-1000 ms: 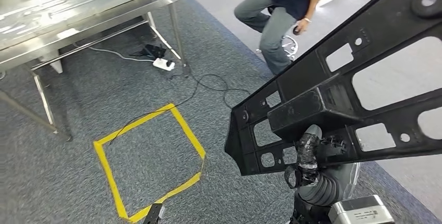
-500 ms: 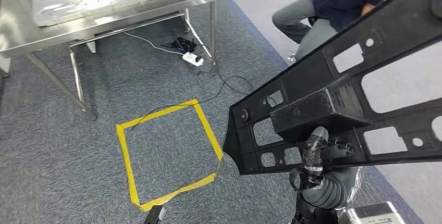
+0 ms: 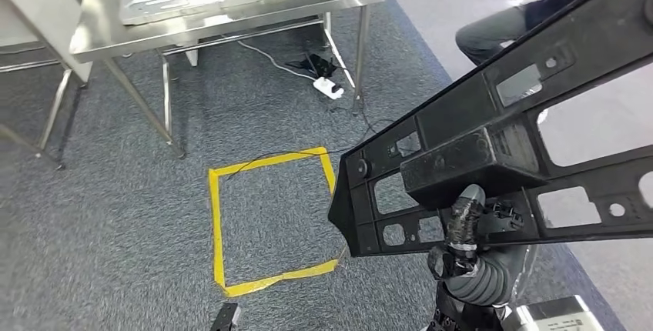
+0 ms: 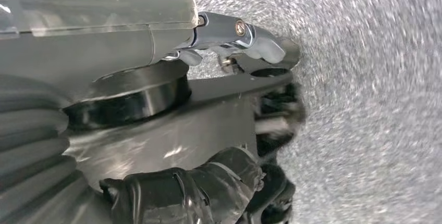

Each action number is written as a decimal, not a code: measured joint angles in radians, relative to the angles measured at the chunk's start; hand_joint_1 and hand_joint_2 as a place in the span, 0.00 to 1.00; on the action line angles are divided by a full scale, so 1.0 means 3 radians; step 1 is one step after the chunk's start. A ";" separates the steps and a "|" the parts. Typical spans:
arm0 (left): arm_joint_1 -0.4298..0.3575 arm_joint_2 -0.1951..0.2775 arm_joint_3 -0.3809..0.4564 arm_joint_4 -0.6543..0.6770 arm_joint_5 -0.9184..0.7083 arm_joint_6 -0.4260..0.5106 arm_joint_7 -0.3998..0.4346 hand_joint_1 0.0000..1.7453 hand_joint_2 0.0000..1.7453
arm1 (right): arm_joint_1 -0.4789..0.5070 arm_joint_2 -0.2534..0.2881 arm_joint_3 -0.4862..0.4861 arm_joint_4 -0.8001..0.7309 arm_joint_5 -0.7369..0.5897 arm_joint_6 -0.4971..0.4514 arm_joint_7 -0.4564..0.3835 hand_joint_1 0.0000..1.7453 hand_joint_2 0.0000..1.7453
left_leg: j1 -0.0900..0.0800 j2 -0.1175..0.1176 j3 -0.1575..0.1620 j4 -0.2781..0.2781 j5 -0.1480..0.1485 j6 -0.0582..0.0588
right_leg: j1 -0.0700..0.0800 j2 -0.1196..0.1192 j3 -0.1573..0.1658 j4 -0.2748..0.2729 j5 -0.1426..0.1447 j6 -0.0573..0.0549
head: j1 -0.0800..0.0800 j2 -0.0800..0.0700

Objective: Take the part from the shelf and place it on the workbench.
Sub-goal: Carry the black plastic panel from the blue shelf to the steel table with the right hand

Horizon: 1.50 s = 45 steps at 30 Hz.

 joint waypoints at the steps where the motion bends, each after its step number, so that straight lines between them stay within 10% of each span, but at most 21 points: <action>1: -0.0001 0.0000 0.0000 0.0000 -0.0008 -0.0003 -0.0004 0.00 1.00 | 0.0001 0.0000 0.0000 0.0003 0.0003 0.0000 0.0002 1.00 1.00 | 0.0001 0.0015 -0.0046 0.0088 -0.0007 -0.0003 | 0.0003 -0.0049 0.0004 0.0000 -0.0006 -0.0002 | 0.0000 0.0000; 7: -0.0005 -0.0003 0.0000 0.0000 -0.0051 -0.0014 -0.0019 0.00 1.00 | 0.0004 0.0001 0.0000 0.0001 0.0006 -0.0001 0.0035 1.00 1.00 | -0.0057 0.0311 0.0439 -0.0799 0.0361 0.0070 | 0.0039 -0.0273 0.0071 0.0003 -0.0065 0.0050 | 0.0004 0.0000; 9: -0.0002 -0.0008 0.0000 0.0000 -0.0052 -0.0014 -0.0011 0.00 1.00 | 0.0006 0.0000 0.0000 -0.0002 0.0003 -0.0003 0.0070 1.00 1.00 | -0.0064 0.0256 0.0441 -0.0822 0.0356 0.0101 | 0.0047 -0.0334 0.0092 -0.0009 -0.0079 0.0081 | 0.0006 0.0000; 12: 0.0013 -0.0014 0.0000 0.0000 -0.0062 -0.0013 0.0027 0.00 1.00 | 0.0005 -0.0002 0.0000 -0.0008 0.0005 -0.0003 0.0114 1.00 1.00 | -0.0031 0.0144 0.0483 -0.0872 0.0377 0.0151 | 0.0030 -0.0144 0.0050 0.0153 -0.0204 0.0131 | 0.0013 0.0000; 16: 0.0000 -0.0029 0.0000 0.0000 -0.0079 -0.0014 0.0063 0.00 1.00 | 0.0029 -0.0014 0.0000 -0.0008 0.0006 -0.0005 0.0128 1.00 1.00 | -0.0026 -0.0025 0.0492 -0.0875 0.0377 0.0184 | 0.0021 0.0073 -0.0348 0.0894 -0.0488 0.0144 | 0.0019 0.0000; 18: 0.0003 -0.0036 0.0000 0.0000 -0.0100 -0.0010 0.0101 0.00 1.00 | 0.0039 -0.0019 -0.0001 -0.0008 -0.0001 -0.0005 0.0127 1.00 1.00 | -0.0024 -0.0121 0.0495 -0.0866 0.0373 0.0181 | 0.0018 0.0080 -0.0360 0.0830 -0.0361 0.0142 | 0.0019 0.0000; 21: 0.0001 -0.0040 0.0000 0.0000 -0.0126 0.0012 0.0149 0.00 1.00 | 0.0049 -0.0031 -0.0002 -0.0016 -0.0074 -0.0006 0.0124 1.00 1.00 | -0.0017 -0.0271 0.0484 -0.0827 0.0353 0.0147 | -0.0005 0.0236 -0.0104 0.0213 -0.0054 0.0132 | 0.0018 0.0000; 25: 0.0004 -0.0036 0.0000 0.0000 -0.0129 0.0032 0.0110 0.00 1.00 | 0.0076 -0.0057 -0.0003 -0.0068 -0.0245 -0.0006 0.0091 1.00 1.00 | -0.0001 -0.0365 0.0446 -0.0827 0.0357 0.0071 | 0.0003 0.0267 -0.0021 0.0021 -0.0006 0.0079 | 0.0017 0.0000; 29: -0.0005 -0.0031 0.0000 0.0000 -0.0129 0.0020 0.0046 0.00 1.00 | 0.0072 -0.0076 -0.0003 -0.0113 -0.0350 -0.0004 0.0058 1.00 1.00 | -0.0010 -0.0027 0.0233 -0.0370 0.0107 0.0010 | -0.0002 0.0165 0.0028 -0.0027 0.0005 0.0009 | -0.0022 0.0000; 32: -0.0026 -0.0035 0.0000 0.0000 -0.0132 -0.0011 0.0025 0.00 1.00 | 0.0074 -0.0093 -0.0003 -0.0118 -0.0366 -0.0004 0.0059 1.00 1.00 | 0.0000 0.0033 0.0003 0.0058 0.0002 -0.0008 | 0.0006 0.0090 0.0034 -0.0018 -0.0013 -0.0005 | -0.0026 0.0000; 36: -0.0022 -0.0038 0.0000 0.0000 -0.0133 -0.0021 0.0027 0.00 1.00 | 0.0073 -0.0106 -0.0003 -0.0120 -0.0365 -0.0004 0.0058 1.00 1.00 | -0.0013 0.0063 0.0358 -0.0644 0.0351 0.0039 | 0.0016 0.0055 0.0068 -0.0011 -0.0051 0.0016 | -0.0024 0.0000; 41: -0.0005 -0.0035 -0.0001 0.0000 -0.0133 0.0027 0.0105 0.00 1.00 | 0.0076 -0.0119 -0.0003 -0.0132 -0.0353 -0.0004 0.0059 1.00 1.00 | -0.0023 0.0057 0.0495 -0.0878 0.0358 0.0104 | 0.0026 0.0043 0.0083 -0.0009 -0.0088 0.0101 | -0.0022 0.0000; 45: -0.0001 -0.0036 -0.0001 0.0000 -0.0142 0.0041 0.0147 0.00 1.00 | 0.0088 -0.0130 -0.0003 -0.0138 -0.0346 -0.0004 0.0061 1.00 1.00 | -0.0006 0.0053 0.0563 -0.0911 0.0335 0.0167 | 0.0021 0.0065 -0.0252 0.0630 -0.0359 0.0144 | 0.0009 0.0000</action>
